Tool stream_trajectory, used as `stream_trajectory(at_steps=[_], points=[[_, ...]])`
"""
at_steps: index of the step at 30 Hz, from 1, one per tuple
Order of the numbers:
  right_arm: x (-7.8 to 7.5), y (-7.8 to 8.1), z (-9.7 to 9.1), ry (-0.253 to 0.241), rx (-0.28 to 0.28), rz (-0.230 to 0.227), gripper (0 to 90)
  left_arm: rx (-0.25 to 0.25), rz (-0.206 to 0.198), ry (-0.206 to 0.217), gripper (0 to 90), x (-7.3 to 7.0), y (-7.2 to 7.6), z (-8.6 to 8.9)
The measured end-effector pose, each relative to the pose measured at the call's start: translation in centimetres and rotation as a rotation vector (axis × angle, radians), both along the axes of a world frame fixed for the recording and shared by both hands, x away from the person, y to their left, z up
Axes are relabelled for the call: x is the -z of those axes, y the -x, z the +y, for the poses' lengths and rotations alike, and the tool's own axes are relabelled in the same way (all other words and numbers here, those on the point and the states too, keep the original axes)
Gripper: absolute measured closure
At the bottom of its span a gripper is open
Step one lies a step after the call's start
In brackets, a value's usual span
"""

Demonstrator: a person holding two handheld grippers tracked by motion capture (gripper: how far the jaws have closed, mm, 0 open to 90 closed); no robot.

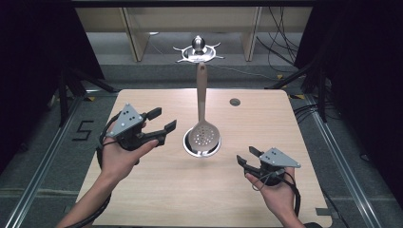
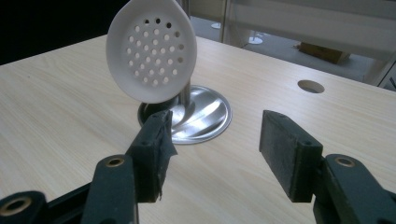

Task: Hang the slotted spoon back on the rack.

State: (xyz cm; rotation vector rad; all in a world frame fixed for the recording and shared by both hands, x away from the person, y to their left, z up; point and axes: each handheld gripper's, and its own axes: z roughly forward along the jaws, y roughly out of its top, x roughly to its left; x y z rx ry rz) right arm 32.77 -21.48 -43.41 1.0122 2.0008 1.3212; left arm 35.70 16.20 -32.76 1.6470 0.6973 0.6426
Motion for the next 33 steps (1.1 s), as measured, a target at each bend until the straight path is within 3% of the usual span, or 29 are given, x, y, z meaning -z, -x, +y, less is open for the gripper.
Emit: stream_trajectory(at_steps=[1, 8, 10, 12, 16, 20, 22, 24, 25, 28, 29, 33], points=[[0.0, 0.1, 0.1, -0.007, -0.004, 0.017, 44.5, -0.006, 0.004, 0.000, 35.9, 0.3, 0.1, 0.2], [0.0, 0.0, -0.1, 0.003, 0.000, 0.023, 44.3, -0.039, 0.045, -0.005, 35.5, 2.6, 1.0, 2.1], [0.0, 0.3, 0.2, -0.024, 0.019, 0.054, 44.3, -0.048, 0.053, 0.003, 35.5, 3.5, 1.2, 2.4], [0.1, 0.1, 0.1, -0.017, 0.004, 0.033, 44.2, -0.053, 0.062, -0.021, 35.7, 4.5, 1.4, 2.9], [0.2, 0.2, 0.2, -0.015, 0.011, 0.042, 44.1, -0.064, 0.093, -0.014, 36.1, 7.0, 1.7, 3.4], [0.2, 0.0, 0.1, -0.003, -0.001, 0.035, 44.0, -0.075, 0.143, -0.041, 36.3, 9.6, 2.0, 3.8], [0.2, 0.2, 0.2, -0.024, 0.006, 0.054, 44.0, -0.075, 0.151, -0.057, 36.5, 11.0, 2.0, 3.9], [0.3, 0.0, 0.0, -0.009, -0.017, 0.038, 43.9, -0.073, 0.161, -0.079, 36.8, 12.1, 2.0, 4.1], [0.3, 0.1, 0.0, -0.006, -0.016, 0.043, 43.9, -0.074, 0.167, -0.101, 37.0, 12.5, 2.0, 4.3], [0.5, 0.3, 0.1, -0.025, 0.011, 0.050, 43.8, -0.081, 0.197, -0.086, 37.0, 13.0, 2.1, 4.4], [0.4, 0.1, -0.2, 0.005, -0.020, 0.041, 43.7, -0.078, 0.190, -0.095, 37.0, 13.0, 2.0, 4.4], [0.7, 0.0, -0.3, -0.011, -0.028, 0.047, 43.5, -0.087, 0.184, -0.100, 37.0, 12.9, 2.0, 4.2]])
